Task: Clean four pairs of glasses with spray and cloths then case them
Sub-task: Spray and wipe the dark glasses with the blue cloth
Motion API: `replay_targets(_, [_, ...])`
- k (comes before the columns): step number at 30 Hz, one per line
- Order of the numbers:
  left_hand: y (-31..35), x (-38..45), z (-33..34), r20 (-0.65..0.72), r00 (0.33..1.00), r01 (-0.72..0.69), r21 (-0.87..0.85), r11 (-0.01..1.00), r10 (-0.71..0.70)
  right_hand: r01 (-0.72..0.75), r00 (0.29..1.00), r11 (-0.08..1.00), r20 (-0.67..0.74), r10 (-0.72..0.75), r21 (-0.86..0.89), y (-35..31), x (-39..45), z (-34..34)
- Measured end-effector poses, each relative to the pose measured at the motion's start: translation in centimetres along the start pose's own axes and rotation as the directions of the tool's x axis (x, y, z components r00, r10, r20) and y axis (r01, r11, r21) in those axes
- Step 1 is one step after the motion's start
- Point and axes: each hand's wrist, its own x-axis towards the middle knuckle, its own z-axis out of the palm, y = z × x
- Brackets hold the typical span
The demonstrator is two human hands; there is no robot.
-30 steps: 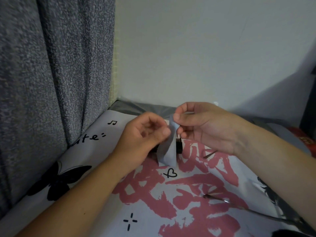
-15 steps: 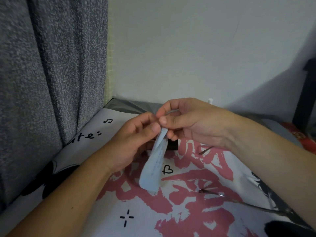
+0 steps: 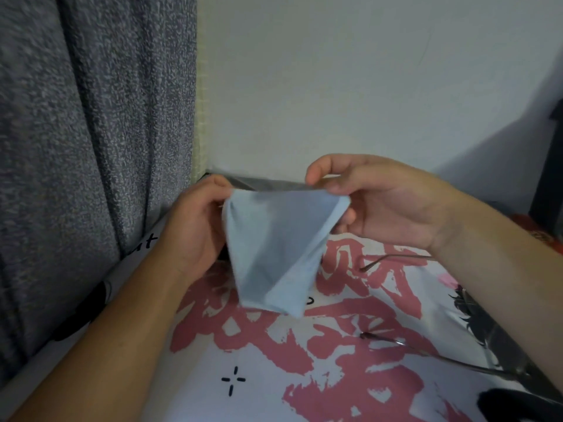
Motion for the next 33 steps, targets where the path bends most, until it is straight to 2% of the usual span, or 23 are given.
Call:
replay_targets(1, [-0.1, 0.4, -0.5, -0.070, 0.996, -0.044, 0.154, 0.987, 0.055, 0.034, 0.999, 0.999, 0.019, -0.034, 0.026, -0.2, -0.3, -0.1])
replay_targets(2, [-0.5, 0.8, -0.9, -0.092, 0.989, -0.076, 0.364, 0.928, 0.117, 0.070, 0.997, 0.997, 0.038, -0.071, 0.037, -0.3, -0.4, -0.1])
replay_targets(4, [-1.5, 1.1, -1.4, -0.004, 0.987, -0.116, 0.678, 0.726, 0.162, 0.116, 0.990, 0.992, 0.072, -0.119, 0.040, -0.4, -0.7, 0.1])
replay_targets(5, [-1.9, 1.1, -1.3, 0.050, 0.987, -0.140, 0.733, 0.666, 0.153, 0.122, 0.986, 0.991, 0.106, -0.128, 0.056, -0.5, -0.7, 0.4])
replay_targets(7, [-2.5, 1.1, -1.0, 0.094, 0.985, -0.166, 0.746, 0.644, 0.145, 0.104, 0.966, 0.989, 0.224, -0.126, 0.106, -0.7, -0.7, 0.9])
replay_targets(8, [-2.6, 1.1, -0.8, 0.073, 0.985, -0.158, 0.744, 0.649, 0.156, 0.091, 0.959, 0.990, 0.259, -0.116, 0.106, -0.8, -0.8, 1.3])
replay_targets(10, [-2.2, 1.3, -0.7, -0.051, 0.986, -0.083, 0.666, 0.742, 0.156, 0.062, 0.971, 0.996, 0.225, -0.076, 0.069, -1.2, -0.7, 2.0])
replay_targets(12, [-1.6, 1.3, -1.1, -0.175, 0.979, 0.007, 0.529, 0.848, 0.101, 0.023, 0.992, 0.997, 0.119, -0.031, 0.067, -1.4, -0.3, 2.7])
replay_targets(14, [-1.6, 1.6, -1.8, -0.246, 0.966, 0.050, 0.472, 0.880, 0.077, -0.045, 0.999, 0.990, 0.013, 0.043, 0.134, -0.7, 0.8, 3.0])
replay_targets(16, [-1.8, 1.8, -2.2, -0.307, 0.947, 0.074, 0.494, 0.866, 0.094, -0.115, 0.985, 0.985, -0.113, 0.130, 0.131, 0.6, 2.2, 2.8])
replay_targets(18, [-2.3, 1.8, -2.1, -0.320, 0.941, 0.065, 0.490, 0.869, 0.110, -0.172, 0.948, 0.984, -0.264, 0.178, 0.047, 2.0, 3.1, 1.9])
replay_targets(20, [-2.7, 1.5, -1.9, -0.261, 0.953, 0.021, 0.569, 0.822, 0.156, -0.217, 0.890, 0.973, -0.425, 0.163, -0.080, 3.0, 2.8, 0.3])
replay_targets(21, [-3.0, 1.4, -1.9, -0.208, 0.957, -0.023, 0.640, 0.768, 0.202, -0.239, 0.865, 0.947, -0.490, 0.108, -0.213, 3.0, 2.2, -0.4])
replay_targets(22, [-3.2, 1.3, -1.8, -0.142, 0.955, -0.084, 0.714, 0.695, 0.261, -0.269, 0.852, 0.882, -0.522, 0.030, -0.388, 2.9, 1.4, -1.0])
replay_targets(24, [-3.6, 1.0, -1.5, 0.006, 0.924, -0.219, 0.827, 0.518, 0.382, -0.351, 0.877, 0.606, -0.477, -0.054, -0.714, 2.3, -1.3, -1.2])
replay_targets(26, [-4.2, 0.9, -1.0, 0.160, 0.879, -0.333, 0.881, 0.337, 0.449, -0.369, 0.929, 0.295, -0.362, 0.081, -0.881, 1.7, -4.1, -0.3])
replay_targets(28, [-4.5, 0.7, -0.2, 0.249, 0.858, -0.384, 0.891, 0.240, 0.450, -0.352, 0.893, 0.085, -0.307, 0.330, -0.932, 1.9, -6.5, 0.8])
replay_targets(30, [-4.8, 0.5, 0.5, 0.313, 0.832, -0.435, 0.880, 0.190, 0.457, -0.327, 0.819, -0.081, -0.325, 0.473, -0.942, 2.9, -8.0, 1.0])
replay_targets(31, [-4.9, 0.4, 0.7, 0.343, 0.817, -0.460, 0.873, 0.164, 0.463, -0.299, 0.799, -0.134, -0.325, 0.505, -0.945, 3.5, -8.4, 0.9])
replay_targets(33, [-5.0, 0.1, 0.8, 0.372, 0.798, -0.482, 0.866, 0.131, 0.473, -0.242, 0.803, -0.157, -0.289, 0.521, -0.957, 4.4, -8.7, 0.5])
